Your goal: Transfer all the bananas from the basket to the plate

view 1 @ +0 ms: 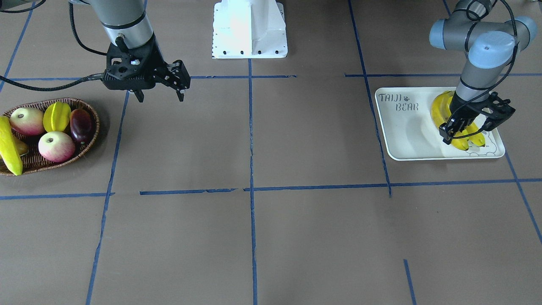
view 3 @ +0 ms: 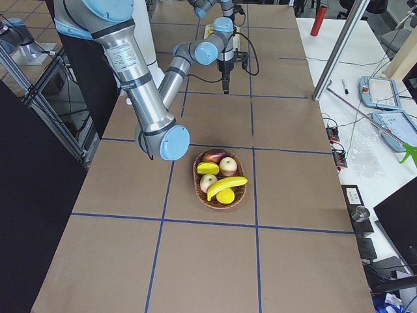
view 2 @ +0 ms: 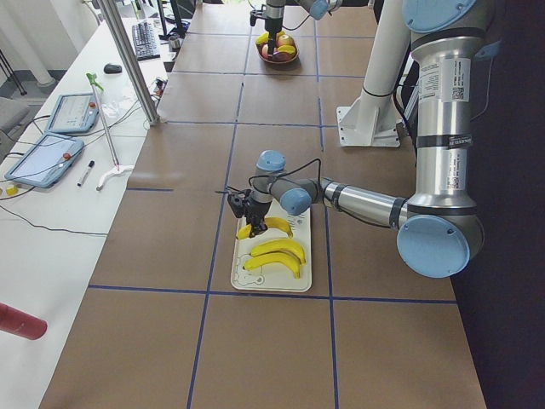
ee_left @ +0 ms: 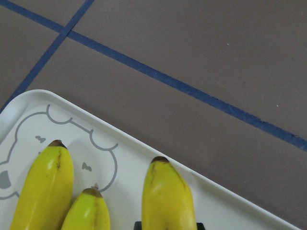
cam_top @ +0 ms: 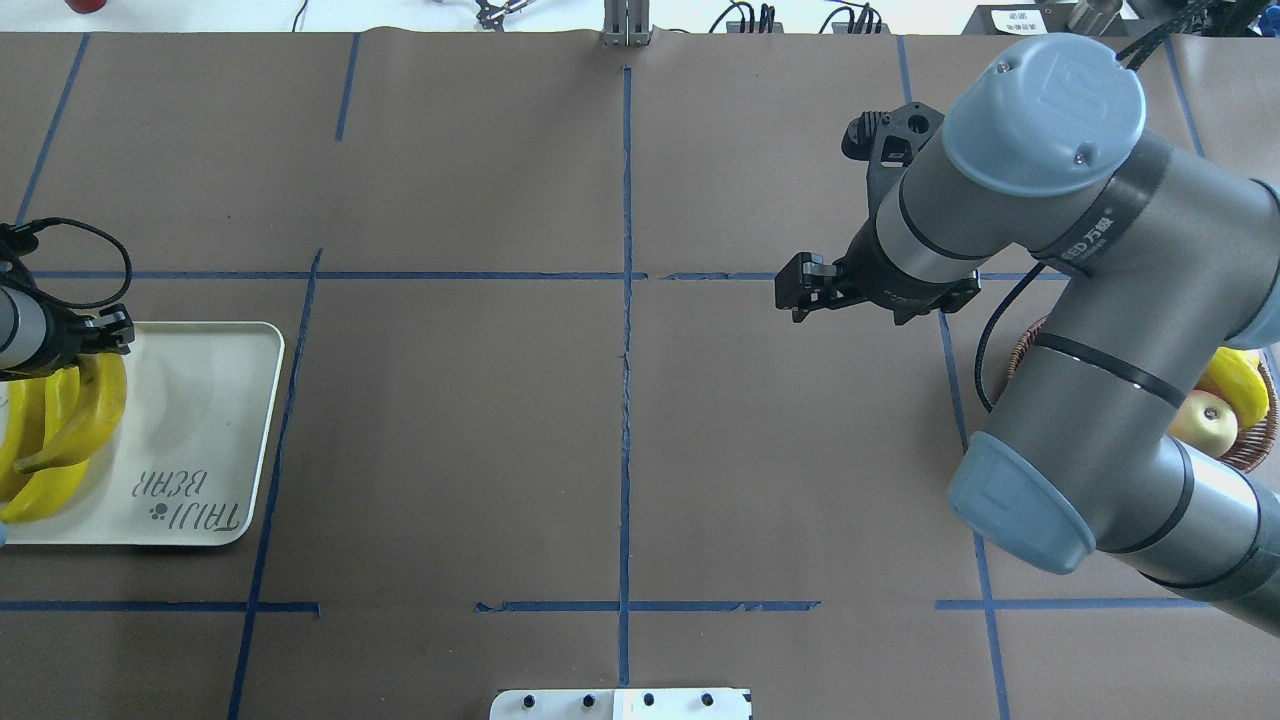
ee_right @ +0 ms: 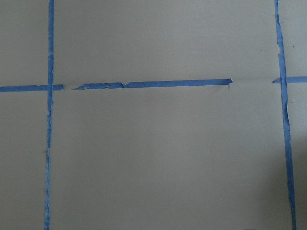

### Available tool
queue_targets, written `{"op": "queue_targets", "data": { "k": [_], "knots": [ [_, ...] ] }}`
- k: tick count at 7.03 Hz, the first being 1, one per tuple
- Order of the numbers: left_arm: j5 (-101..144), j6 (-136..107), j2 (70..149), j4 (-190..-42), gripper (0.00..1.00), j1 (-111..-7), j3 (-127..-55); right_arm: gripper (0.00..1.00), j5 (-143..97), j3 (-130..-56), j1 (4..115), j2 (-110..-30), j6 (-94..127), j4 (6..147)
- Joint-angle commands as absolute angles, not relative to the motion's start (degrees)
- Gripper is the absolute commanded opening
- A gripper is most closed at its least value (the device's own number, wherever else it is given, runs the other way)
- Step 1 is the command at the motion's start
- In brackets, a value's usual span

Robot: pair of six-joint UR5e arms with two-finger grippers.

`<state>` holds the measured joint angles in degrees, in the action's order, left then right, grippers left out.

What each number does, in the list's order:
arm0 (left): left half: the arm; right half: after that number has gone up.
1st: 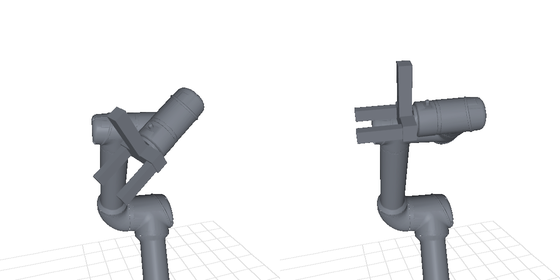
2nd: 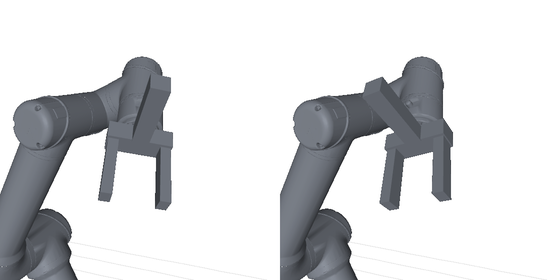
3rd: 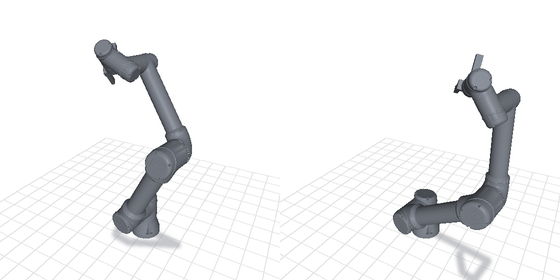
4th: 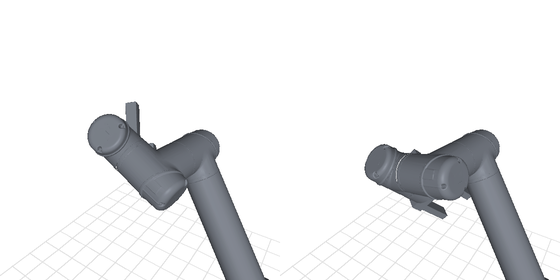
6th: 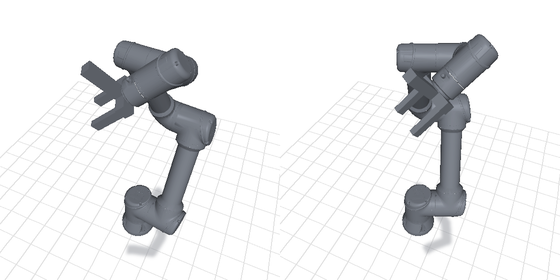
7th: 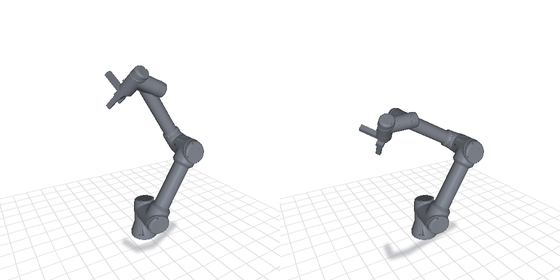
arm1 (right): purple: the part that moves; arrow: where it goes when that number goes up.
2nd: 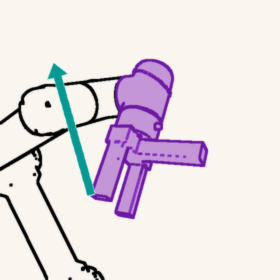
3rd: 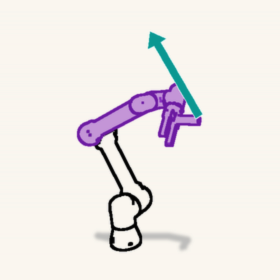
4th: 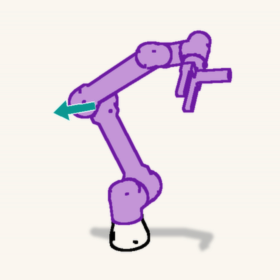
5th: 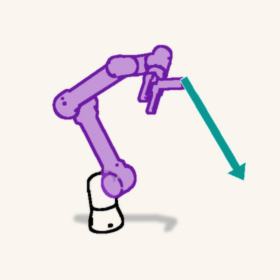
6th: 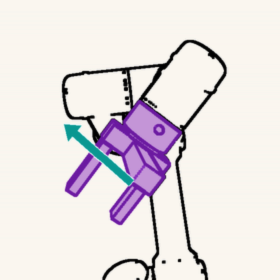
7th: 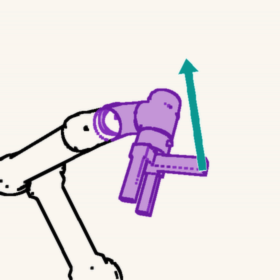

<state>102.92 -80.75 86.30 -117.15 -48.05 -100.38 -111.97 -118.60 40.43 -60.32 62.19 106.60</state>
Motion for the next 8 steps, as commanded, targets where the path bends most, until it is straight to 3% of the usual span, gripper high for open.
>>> {"op": "queue_targets", "data": {
  "k": [1,5,8],
  "knots": [
    [103.01,-80.51,85.7,-117.16,0.11,-47.72,-100.11,1.0,-111.97,-118.56,40.43,-60.29,62.14,106.44],
    [103.18,-80.33,85.61,-117.16,0.53,-45.97,-99.67,1.0,-111.97,-118.56,40.34,-60.29,62.23,106.35],
    [103.45,-80.24,85.61,-117.07,0.64,-46.05,-99.75,1.0,-111.97,-118.65,40.34,-60.29,62.23,106.35]
  ]
}}
